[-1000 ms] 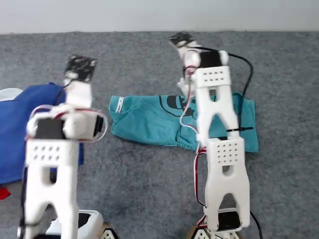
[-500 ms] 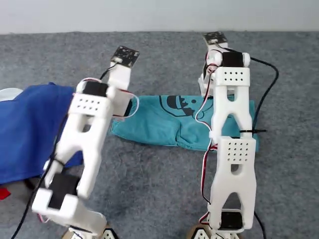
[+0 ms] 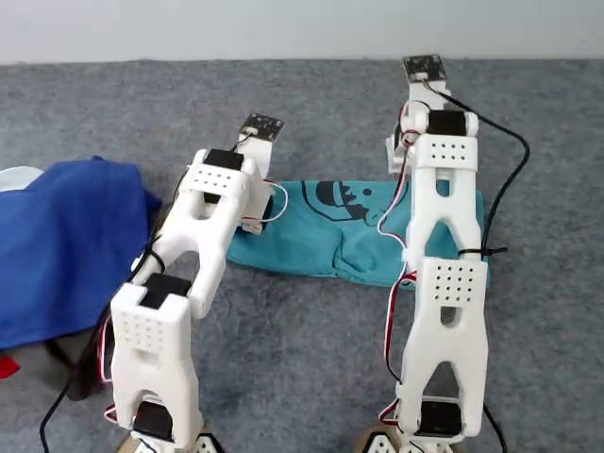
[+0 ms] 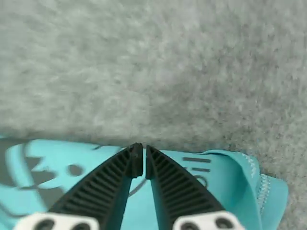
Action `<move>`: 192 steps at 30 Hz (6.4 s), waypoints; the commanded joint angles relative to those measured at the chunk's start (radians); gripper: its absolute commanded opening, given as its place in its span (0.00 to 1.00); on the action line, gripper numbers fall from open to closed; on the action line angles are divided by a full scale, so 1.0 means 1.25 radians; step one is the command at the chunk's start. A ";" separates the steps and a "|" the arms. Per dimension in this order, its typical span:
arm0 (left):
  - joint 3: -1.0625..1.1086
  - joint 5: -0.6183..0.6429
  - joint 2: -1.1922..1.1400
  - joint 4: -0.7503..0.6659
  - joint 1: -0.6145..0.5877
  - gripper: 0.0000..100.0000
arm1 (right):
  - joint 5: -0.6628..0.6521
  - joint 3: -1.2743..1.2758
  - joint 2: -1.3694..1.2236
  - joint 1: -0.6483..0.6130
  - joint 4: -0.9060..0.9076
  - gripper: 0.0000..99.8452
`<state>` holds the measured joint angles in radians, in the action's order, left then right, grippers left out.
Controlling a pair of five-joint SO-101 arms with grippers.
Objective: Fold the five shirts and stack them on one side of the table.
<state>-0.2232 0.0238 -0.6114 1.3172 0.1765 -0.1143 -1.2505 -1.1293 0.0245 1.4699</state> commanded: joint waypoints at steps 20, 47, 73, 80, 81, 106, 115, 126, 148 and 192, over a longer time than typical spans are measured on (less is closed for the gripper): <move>-0.439 0.007 -0.293 0.265 -0.002 0.02 | -0.088 -0.041 -0.020 0.374 -0.036 0.03; -0.725 0.025 -0.291 0.349 -0.004 0.01 | -0.092 -0.280 -0.019 0.138 0.263 0.13; -0.468 -0.002 0.160 0.350 -0.195 0.02 | -0.066 0.468 0.396 0.147 0.228 0.33; -0.326 -0.002 0.312 0.349 -0.195 0.02 | -0.060 0.466 0.265 0.116 0.164 0.33; -0.317 -0.001 0.323 0.349 -0.195 0.02 | -0.059 0.466 0.250 0.110 0.155 0.33; -0.294 -0.002 0.562 0.349 -0.347 0.02 | -0.102 0.465 0.515 -0.078 0.228 0.01; -0.293 -0.002 0.632 0.349 -0.347 0.02 | -0.095 0.468 0.541 -0.317 0.170 0.01; -0.282 0.001 0.644 0.350 -0.341 0.02 | -0.102 0.465 0.391 -0.451 -0.010 0.03; -0.212 0.001 0.644 0.347 -0.341 0.02 | -0.292 0.300 0.407 -0.271 0.228 0.01; -0.209 0.001 0.643 0.347 -0.346 0.02 | -0.271 -0.151 -0.044 -0.530 -0.058 0.01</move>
<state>-0.4826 0.0284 0.1649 1.7438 -0.2532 -0.4595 -1.3564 -1.2152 -0.5478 1.4208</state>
